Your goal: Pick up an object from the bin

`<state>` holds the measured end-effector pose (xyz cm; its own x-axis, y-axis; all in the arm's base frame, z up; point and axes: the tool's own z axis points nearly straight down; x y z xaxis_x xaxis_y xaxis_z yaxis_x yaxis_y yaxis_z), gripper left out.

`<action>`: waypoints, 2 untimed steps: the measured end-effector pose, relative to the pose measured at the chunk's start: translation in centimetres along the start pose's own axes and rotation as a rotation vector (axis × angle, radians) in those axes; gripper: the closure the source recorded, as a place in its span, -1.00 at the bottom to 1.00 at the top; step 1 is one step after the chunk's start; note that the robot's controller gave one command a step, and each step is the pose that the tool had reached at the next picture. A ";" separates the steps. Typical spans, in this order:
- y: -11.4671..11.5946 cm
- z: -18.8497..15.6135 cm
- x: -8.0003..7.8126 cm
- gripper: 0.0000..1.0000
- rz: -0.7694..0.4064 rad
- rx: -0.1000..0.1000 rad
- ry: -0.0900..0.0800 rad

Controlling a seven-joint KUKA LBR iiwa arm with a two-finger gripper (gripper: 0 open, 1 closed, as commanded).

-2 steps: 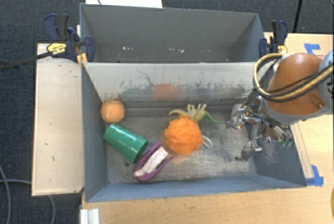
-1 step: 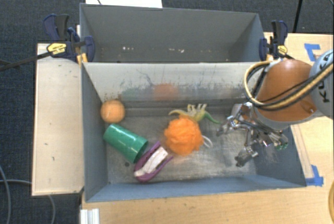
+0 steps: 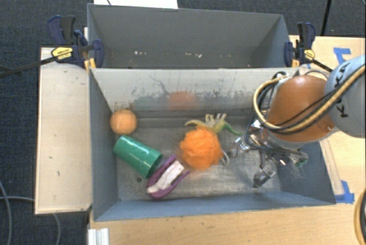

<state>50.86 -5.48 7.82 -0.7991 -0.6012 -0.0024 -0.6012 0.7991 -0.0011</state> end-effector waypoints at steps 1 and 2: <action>1.8 0.4 0.0 -1.00 0.169 0.003 -0.001; 1.9 0.5 0.8 -1.00 0.224 0.003 -0.008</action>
Offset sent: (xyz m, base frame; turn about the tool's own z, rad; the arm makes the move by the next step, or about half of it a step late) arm -0.0280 0.0011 -0.0082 0.1382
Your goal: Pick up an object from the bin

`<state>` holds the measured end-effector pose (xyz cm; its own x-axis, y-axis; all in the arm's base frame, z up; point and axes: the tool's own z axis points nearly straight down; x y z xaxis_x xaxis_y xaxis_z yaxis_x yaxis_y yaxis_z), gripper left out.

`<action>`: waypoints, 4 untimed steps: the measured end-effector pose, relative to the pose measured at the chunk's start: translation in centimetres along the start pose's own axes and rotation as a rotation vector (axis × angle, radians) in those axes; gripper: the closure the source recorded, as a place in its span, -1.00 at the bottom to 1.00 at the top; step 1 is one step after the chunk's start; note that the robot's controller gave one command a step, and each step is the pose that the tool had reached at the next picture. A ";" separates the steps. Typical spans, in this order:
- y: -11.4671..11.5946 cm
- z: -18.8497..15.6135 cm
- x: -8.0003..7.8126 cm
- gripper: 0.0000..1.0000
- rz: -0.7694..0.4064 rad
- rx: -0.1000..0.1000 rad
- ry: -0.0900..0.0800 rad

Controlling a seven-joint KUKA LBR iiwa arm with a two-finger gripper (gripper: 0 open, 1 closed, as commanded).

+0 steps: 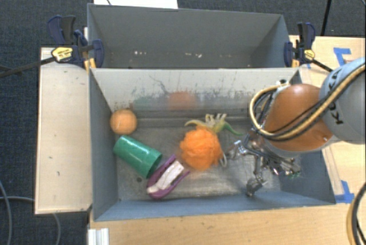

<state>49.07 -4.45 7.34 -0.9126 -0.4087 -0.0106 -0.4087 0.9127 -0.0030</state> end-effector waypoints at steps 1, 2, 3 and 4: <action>2.3 0.1 -2.6 -1.00 -0.067 0.003 0.005; 6.0 0.0 -3.2 -1.00 0.084 0.002 -0.002; 7.8 -0.1 -4.3 -1.00 0.093 0.000 0.005; 9.5 0.0 -5.0 -1.00 -0.193 0.000 0.001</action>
Offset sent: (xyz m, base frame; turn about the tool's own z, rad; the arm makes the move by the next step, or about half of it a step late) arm -0.0123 0.0847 -0.0034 0.1475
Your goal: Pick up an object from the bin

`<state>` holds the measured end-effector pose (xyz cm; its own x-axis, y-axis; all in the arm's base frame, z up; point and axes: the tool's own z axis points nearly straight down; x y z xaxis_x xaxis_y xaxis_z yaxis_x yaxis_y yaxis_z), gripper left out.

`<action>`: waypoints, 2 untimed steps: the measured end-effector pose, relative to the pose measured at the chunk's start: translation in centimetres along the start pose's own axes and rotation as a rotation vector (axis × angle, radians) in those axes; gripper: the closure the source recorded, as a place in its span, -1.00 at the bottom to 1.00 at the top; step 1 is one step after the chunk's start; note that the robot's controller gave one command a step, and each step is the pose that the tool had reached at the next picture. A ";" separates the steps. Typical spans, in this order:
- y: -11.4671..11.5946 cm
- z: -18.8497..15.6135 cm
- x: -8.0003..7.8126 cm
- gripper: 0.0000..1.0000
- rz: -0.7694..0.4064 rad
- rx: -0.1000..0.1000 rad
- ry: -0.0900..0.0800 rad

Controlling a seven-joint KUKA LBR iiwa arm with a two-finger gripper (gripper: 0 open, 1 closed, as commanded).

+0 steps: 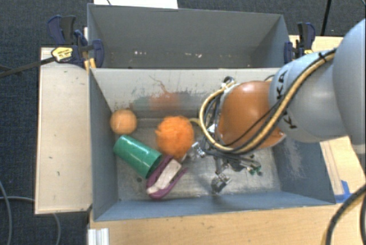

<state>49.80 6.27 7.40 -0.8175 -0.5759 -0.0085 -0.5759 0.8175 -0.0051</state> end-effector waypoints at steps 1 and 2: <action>2.3 0.1 -0.6 -1.00 0.089 -0.001 0.003; 3.2 -3.1 -1.8 -1.00 0.301 -0.005 0.010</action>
Offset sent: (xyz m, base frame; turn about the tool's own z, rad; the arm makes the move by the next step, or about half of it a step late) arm 0.0115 0.0495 0.0915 0.0041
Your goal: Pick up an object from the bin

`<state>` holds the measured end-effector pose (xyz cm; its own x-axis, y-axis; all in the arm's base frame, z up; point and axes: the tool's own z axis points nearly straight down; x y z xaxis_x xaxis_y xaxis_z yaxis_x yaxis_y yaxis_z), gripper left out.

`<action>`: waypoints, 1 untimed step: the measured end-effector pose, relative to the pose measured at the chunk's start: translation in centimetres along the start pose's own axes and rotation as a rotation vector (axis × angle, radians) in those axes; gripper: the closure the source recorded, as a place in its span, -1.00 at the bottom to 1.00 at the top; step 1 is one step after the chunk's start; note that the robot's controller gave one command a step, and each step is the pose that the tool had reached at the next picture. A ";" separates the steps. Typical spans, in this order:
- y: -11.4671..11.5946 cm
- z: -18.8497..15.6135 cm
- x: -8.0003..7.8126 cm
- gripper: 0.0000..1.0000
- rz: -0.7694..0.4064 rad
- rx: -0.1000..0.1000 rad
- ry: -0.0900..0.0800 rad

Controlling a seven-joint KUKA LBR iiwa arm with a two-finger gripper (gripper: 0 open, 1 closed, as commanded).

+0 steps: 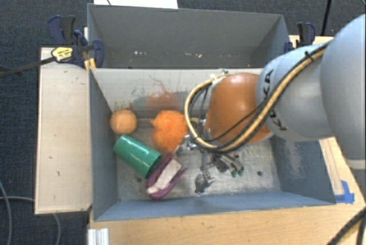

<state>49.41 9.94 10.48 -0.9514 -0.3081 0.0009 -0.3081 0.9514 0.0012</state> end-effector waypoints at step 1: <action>2.6 1.0 -4.3 -1.00 -0.133 0.003 -0.008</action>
Offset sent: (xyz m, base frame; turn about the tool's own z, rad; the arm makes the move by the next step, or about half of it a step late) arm -0.0028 0.1054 -0.0178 -0.0358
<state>52.75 13.73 9.50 -0.9020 -0.4316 -0.0069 -0.4316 0.9021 -0.0017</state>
